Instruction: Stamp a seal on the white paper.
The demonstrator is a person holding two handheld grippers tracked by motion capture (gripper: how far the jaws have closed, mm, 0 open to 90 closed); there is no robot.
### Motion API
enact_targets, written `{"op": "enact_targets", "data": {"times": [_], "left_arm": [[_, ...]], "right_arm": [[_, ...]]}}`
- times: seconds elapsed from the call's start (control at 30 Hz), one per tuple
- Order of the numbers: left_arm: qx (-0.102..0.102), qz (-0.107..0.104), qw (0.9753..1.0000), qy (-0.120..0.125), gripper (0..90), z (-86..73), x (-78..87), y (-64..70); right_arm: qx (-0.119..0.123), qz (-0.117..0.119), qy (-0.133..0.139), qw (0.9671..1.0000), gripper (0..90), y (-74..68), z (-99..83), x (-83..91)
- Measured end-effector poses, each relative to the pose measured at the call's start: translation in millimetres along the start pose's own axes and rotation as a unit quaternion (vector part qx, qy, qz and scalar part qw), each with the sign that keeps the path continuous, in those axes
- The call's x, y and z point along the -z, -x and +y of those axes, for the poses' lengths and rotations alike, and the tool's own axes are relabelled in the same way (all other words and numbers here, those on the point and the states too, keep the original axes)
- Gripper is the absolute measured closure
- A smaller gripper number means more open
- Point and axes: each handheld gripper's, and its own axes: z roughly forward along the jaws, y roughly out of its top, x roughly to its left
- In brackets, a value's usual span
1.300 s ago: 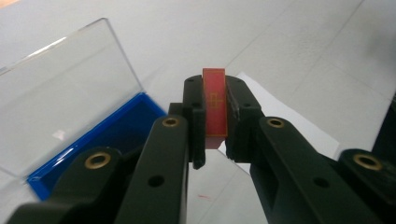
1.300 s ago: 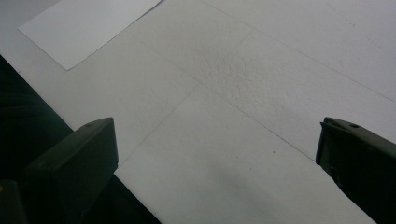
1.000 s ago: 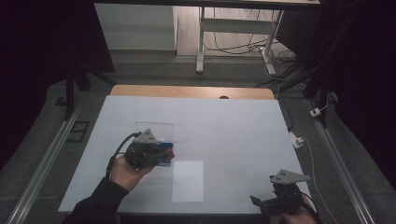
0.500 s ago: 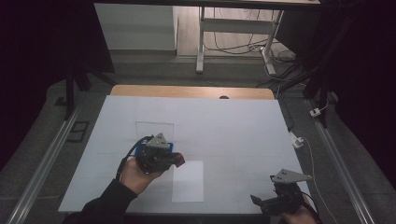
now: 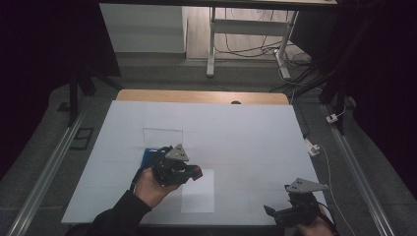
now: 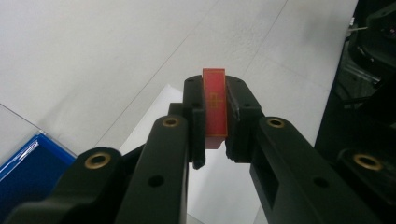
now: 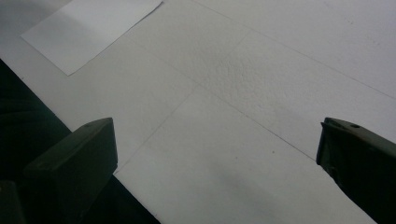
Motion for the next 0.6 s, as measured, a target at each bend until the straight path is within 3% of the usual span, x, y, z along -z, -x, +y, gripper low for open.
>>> {"op": "enact_targets", "data": {"times": [0.27, 0.6], "left_arm": [[-0.014, 0.020, 0.9993, -0.027, 79.8, -5.2, -12.4, 0.0], [-0.027, 0.017, 0.9978, -0.058, 79.9, -11.8, -36.9, 3.8]], "right_arm": [[-0.002, 0.001, 0.000, 1.0000, 0.0, 0.5, 0.0, -0.1], [0.005, 0.000, -0.004, 1.0000, 0.0, -0.1, 0.1, -0.9]]}}
